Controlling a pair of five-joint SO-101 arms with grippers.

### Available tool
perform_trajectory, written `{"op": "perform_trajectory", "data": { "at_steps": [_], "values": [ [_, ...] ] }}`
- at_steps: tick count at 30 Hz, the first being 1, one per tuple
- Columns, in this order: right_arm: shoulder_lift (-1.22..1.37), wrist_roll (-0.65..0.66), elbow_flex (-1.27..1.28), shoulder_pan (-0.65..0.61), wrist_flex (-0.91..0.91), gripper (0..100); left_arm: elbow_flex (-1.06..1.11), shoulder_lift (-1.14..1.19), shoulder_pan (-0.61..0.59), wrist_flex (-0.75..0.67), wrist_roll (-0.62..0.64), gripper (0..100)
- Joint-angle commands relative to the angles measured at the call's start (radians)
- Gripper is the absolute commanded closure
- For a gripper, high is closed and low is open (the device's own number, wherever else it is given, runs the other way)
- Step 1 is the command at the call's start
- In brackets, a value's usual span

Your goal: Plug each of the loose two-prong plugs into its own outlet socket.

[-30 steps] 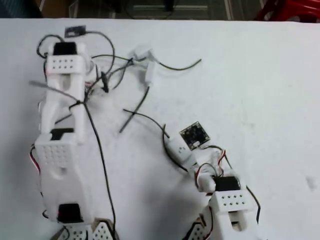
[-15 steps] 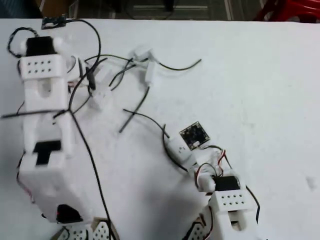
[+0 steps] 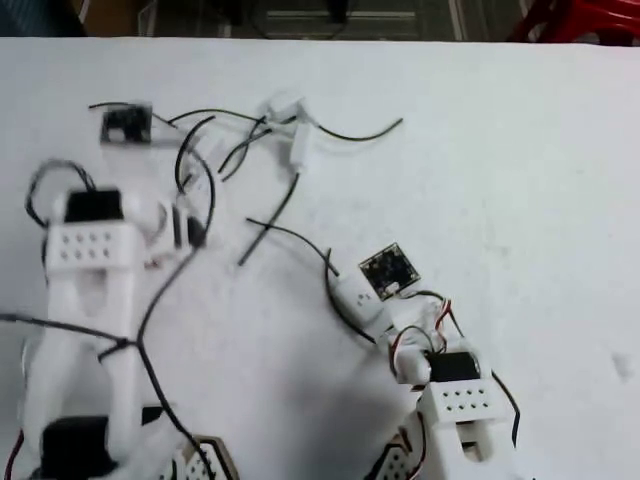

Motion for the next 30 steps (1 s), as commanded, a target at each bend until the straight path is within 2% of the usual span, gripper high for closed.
{"op": "perform_trajectory", "data": {
  "at_steps": [1,4,9,12,15,19,22,25,30],
  "values": [
    [-0.015,0.000,-0.005,-0.008,-0.013,96.7,0.370,-0.145,0.004,-0.344,-0.008,75],
    [-0.015,0.000,-0.005,-0.012,-0.013,96.7,0.466,-0.216,0.001,-0.456,-0.009,75],
    [-0.018,0.000,-0.017,-0.007,-0.013,96.7,0.559,-0.298,-0.045,-0.540,-0.009,75],
    [-0.056,-0.003,-0.130,-0.002,-0.001,96.7,0.588,-0.328,-0.045,-0.572,-0.009,75],
    [-0.113,-0.005,-0.301,-0.005,0.091,96.4,0.595,-0.352,-0.047,-0.569,-0.009,75],
    [-0.125,-0.006,-0.554,-0.102,0.328,84.1,0.597,-0.363,-0.081,-0.569,-0.009,75],
    [-0.088,-0.008,-0.612,-0.231,0.433,72.3,0.597,-0.363,-0.082,-0.572,-0.008,75],
    [-0.013,-0.008,-0.559,-0.334,0.424,70.0,0.597,-0.363,-0.082,-0.571,-0.008,75],
    [0.166,-0.008,-0.443,-0.383,0.217,71.1,0.597,-0.363,-0.082,-0.572,-0.008,75]
  ]
}}
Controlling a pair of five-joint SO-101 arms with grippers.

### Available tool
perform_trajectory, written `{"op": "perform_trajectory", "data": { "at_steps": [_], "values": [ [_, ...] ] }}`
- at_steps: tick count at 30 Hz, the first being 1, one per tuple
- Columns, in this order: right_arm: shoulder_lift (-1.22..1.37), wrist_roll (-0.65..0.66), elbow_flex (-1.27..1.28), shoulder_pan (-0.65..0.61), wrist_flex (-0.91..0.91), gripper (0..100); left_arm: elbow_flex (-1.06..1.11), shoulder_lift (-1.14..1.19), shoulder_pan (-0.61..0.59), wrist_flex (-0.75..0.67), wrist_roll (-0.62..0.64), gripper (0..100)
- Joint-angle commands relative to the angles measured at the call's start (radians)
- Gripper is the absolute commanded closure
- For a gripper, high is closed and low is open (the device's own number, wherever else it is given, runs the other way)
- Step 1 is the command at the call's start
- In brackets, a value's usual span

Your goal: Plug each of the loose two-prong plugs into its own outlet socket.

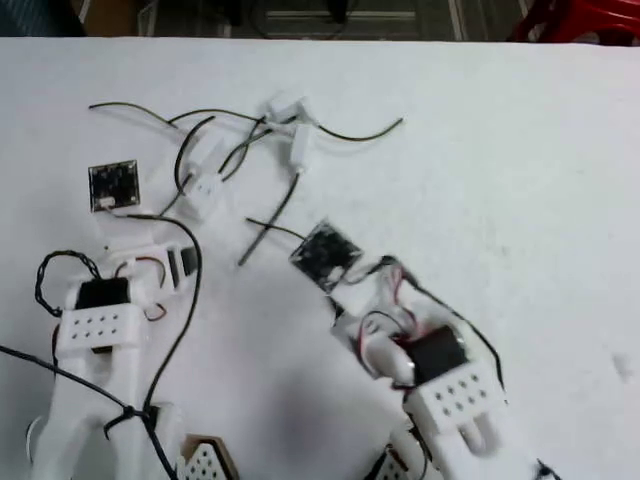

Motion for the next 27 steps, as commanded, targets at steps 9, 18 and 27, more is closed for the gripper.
{"op": "perform_trajectory", "data": {
  "at_steps": [9,18,27],
  "values": [
    [0.447,-0.006,0.028,-0.015,-0.320,71.1,-0.005,-0.031,-0.007,-0.020,-0.005,75],
    [0.544,0.002,0.028,-0.013,-0.412,71.1,-0.005,-0.031,-0.007,-0.020,-0.005,75],
    [0.552,0.002,0.006,0.119,-0.390,81.1,0.006,-0.036,-0.005,-0.026,-0.005,75]
  ]
}}
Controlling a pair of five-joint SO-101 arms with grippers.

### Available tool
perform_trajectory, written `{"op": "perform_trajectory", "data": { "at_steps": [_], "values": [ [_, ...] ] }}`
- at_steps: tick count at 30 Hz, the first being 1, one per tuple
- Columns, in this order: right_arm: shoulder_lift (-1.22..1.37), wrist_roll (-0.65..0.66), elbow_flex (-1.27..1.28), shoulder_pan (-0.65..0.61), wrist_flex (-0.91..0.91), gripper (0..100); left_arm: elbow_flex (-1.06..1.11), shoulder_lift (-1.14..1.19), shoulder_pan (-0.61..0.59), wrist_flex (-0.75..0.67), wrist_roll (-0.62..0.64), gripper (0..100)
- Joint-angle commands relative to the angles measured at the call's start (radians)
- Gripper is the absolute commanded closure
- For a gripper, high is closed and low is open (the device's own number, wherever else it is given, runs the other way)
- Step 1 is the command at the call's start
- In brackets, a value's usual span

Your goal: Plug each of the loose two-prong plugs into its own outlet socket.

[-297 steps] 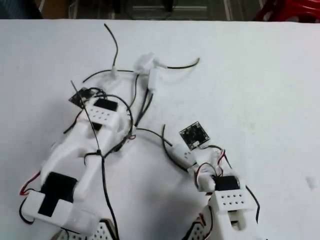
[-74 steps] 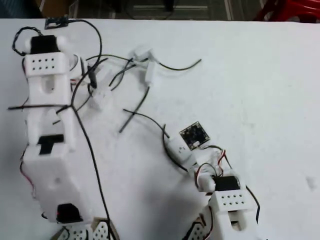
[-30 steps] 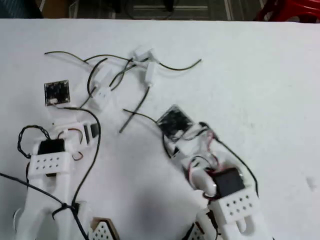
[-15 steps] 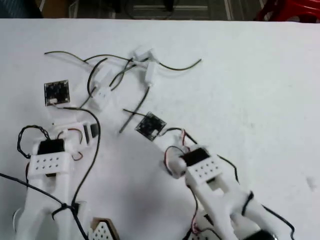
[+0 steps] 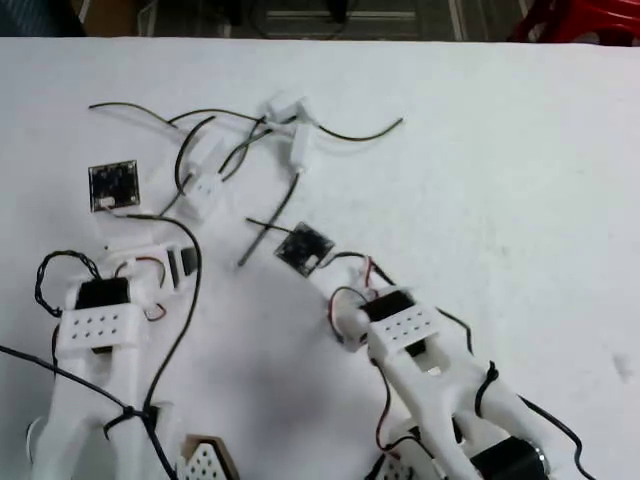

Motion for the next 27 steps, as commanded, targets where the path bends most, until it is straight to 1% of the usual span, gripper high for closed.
{"op": "perform_trajectory", "data": {
  "at_steps": [1,3,6,9,11,14,19,23,25,27],
  "values": [
    [0.002,0.003,-0.040,0.107,0.022,83.4,0.006,-0.036,-0.005,-0.026,-0.003,75],
    [0.004,0.003,-0.063,0.173,0.047,87.1,0.006,-0.036,-0.005,-0.026,-0.003,75],
    [0.004,0.003,-0.081,0.237,0.059,90.2,0.006,-0.036,-0.005,-0.026,-0.003,75],
    [0.004,0.005,-0.092,0.257,0.062,93.6,0.006,-0.036,-0.005,-0.026,-0.002,75],
    [0.001,0.005,-0.117,0.252,0.096,96.1,0.006,-0.036,-0.005,-0.026,-0.002,75],
    [-0.007,0.002,-0.207,0.248,0.217,96.1,0.006,-0.036,-0.005,-0.026,0.000,75],
    [-0.007,-0.006,-0.448,0.245,0.507,96.1,0.006,-0.036,-0.005,-0.026,0.000,75],
    [-0.008,-0.006,-0.600,0.162,0.717,96.1,0.006,-0.036,-0.005,-0.026,0.002,75],
    [-0.008,-0.008,-0.640,0.077,0.789,96.1,0.006,-0.036,-0.008,-0.026,0.002,75],
    [-0.008,-0.044,-0.658,-0.025,0.837,96.1,0.005,-0.036,-0.012,-0.026,0.002,75]
  ]
}}
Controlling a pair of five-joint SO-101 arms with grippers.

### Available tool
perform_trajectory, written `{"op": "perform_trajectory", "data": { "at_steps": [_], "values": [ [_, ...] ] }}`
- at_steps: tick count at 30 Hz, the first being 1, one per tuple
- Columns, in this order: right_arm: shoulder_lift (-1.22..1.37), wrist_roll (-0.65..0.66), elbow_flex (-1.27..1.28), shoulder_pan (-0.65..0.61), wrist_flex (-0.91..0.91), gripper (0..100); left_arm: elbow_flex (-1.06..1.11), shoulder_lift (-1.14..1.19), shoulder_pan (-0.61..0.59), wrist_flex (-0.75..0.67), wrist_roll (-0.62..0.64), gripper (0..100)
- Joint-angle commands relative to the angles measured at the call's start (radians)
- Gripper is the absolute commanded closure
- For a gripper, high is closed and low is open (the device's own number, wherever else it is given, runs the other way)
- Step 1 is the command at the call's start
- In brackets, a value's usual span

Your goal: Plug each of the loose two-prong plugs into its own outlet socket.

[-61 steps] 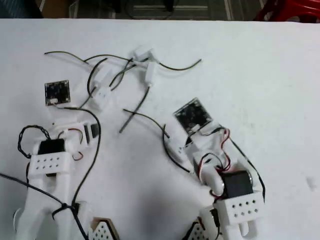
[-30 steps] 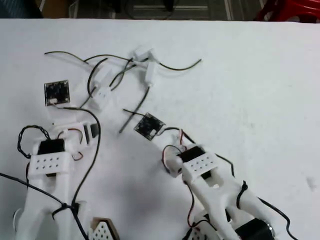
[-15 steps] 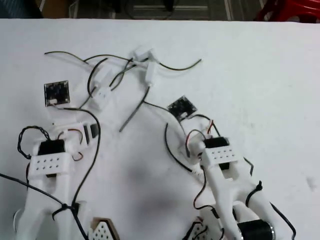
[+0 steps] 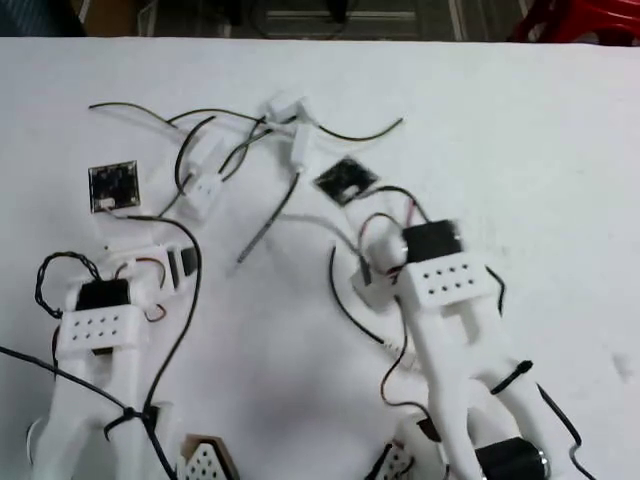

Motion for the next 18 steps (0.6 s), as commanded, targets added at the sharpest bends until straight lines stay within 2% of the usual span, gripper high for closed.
{"op": "perform_trajectory", "data": {
  "at_steps": [1,8,10,18],
  "values": [
    [-0.016,-0.049,-0.075,-0.176,0.085,96.0,-0.006,-0.031,-0.012,-0.018,0.002,75],
    [-0.005,0.005,-0.025,-0.484,0.039,96.0,-0.006,-0.033,-0.012,-0.018,0.002,75],
    [-0.005,0.023,0.021,-0.506,-0.035,96.0,-0.006,-0.033,-0.012,-0.018,0.002,75],
    [-0.004,0.026,0.374,-0.476,-0.515,95.9,-0.006,-0.033,-0.012,-0.018,0.002,75]
  ]
}}
